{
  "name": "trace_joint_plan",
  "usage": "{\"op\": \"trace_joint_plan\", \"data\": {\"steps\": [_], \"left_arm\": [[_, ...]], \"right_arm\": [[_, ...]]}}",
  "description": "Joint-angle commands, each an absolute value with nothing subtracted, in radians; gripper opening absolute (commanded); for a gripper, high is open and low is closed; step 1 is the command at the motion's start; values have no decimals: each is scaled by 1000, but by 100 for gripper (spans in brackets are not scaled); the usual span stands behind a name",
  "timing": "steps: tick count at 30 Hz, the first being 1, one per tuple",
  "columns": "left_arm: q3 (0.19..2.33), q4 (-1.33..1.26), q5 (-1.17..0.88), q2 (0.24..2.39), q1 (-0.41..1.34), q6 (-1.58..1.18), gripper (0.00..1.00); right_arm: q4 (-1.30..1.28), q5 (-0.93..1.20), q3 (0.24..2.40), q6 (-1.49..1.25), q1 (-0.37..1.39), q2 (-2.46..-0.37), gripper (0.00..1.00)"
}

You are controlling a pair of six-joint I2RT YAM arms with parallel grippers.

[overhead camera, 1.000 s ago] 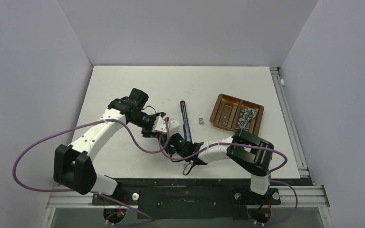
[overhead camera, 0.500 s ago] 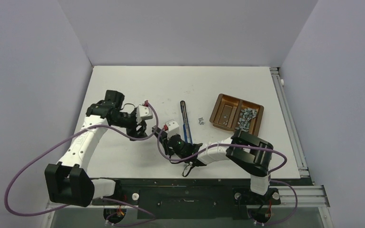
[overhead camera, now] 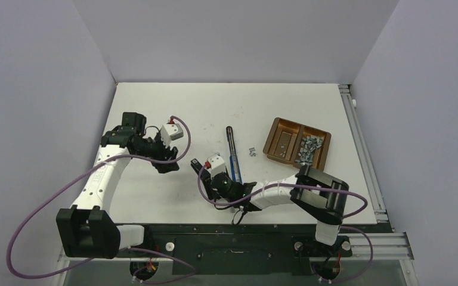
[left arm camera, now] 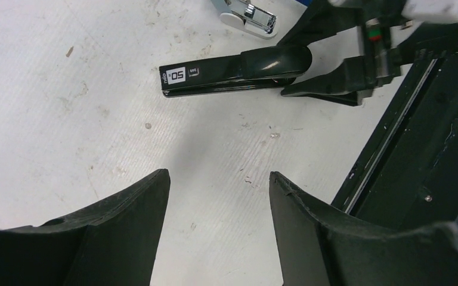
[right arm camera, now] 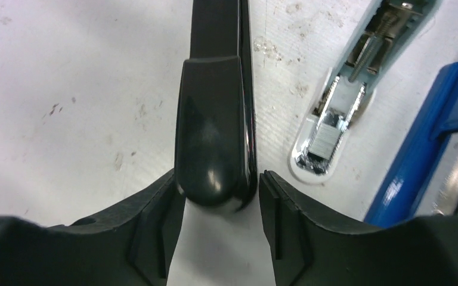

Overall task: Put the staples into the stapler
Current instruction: Close the stapler at the center of the board.

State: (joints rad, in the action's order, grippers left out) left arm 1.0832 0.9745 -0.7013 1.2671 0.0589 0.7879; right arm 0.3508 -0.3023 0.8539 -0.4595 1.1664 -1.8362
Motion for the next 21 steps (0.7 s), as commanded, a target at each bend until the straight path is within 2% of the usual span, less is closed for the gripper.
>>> {"op": "trace_joint_plan", "data": {"steps": [1, 7, 13, 21], "left_arm": [[1150, 948, -681, 1309, 54, 692, 59], [1217, 967, -686, 1392, 54, 633, 60], [1210, 932, -658, 1413, 54, 607, 60], [1188, 880, -641, 1412, 52, 558, 60]], "right_arm": [[269, -223, 823, -464, 1167, -1634, 48], [146, -136, 851, -460, 1124, -1510, 47], [82, -122, 948, -444, 1106, -1601, 47], [46, -125, 1058, -428, 1106, -1761, 32]]}}
